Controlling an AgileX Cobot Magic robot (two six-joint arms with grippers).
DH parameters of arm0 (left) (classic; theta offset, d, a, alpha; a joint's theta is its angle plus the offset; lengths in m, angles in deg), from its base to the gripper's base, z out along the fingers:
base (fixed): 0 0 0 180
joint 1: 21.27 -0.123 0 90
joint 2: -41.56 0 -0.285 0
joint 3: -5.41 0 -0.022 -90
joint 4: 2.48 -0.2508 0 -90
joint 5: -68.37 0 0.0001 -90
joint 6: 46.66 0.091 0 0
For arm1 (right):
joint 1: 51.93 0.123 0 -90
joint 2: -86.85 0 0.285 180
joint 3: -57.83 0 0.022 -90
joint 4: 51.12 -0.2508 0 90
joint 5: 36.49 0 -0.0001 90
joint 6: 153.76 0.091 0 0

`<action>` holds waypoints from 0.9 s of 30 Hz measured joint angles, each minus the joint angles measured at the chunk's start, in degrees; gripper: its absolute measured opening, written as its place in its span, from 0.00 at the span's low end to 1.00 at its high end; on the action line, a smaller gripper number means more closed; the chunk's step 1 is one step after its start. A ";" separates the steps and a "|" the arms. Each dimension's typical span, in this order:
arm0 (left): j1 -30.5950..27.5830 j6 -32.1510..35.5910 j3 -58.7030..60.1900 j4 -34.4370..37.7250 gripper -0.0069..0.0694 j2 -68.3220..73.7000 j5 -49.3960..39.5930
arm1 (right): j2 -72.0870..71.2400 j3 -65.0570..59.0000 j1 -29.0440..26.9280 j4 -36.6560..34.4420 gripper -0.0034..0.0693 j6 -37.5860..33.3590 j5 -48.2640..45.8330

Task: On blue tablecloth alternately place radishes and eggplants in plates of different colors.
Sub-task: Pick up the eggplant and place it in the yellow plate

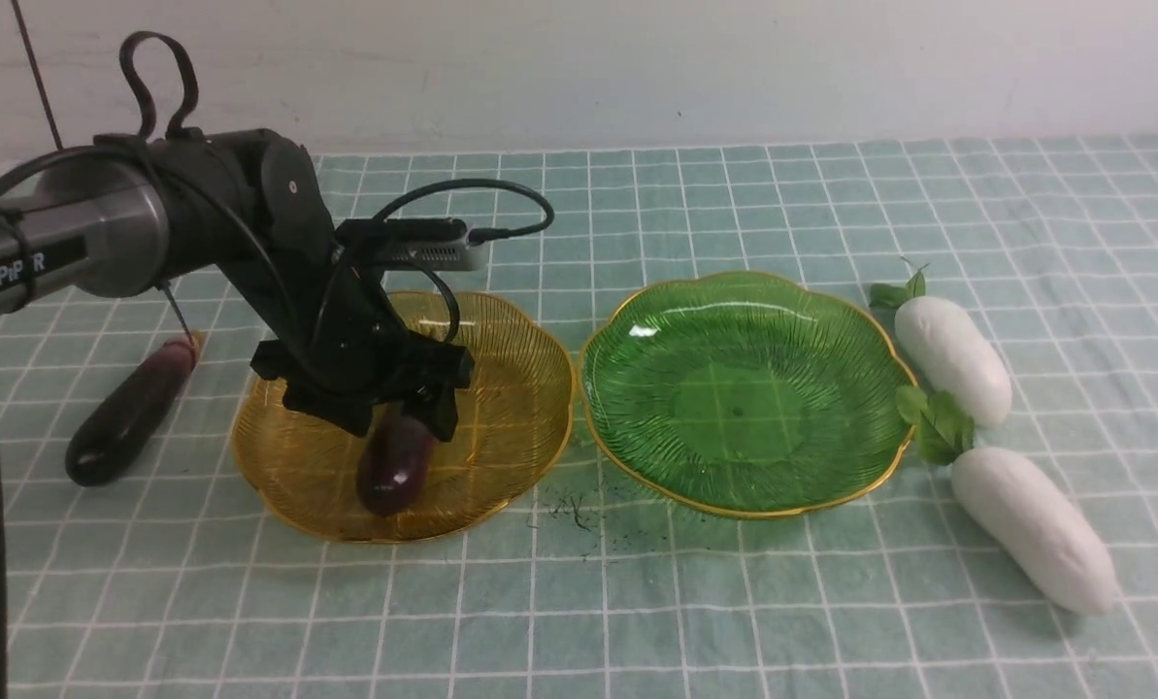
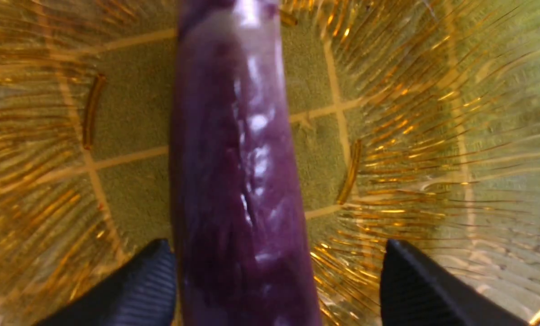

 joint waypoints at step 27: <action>-22.74 -0.10 -16.58 -13.20 0.13 5.14 -18.88 | 0.00 0.00 0.00 -0.93 0.03 -0.18 -0.17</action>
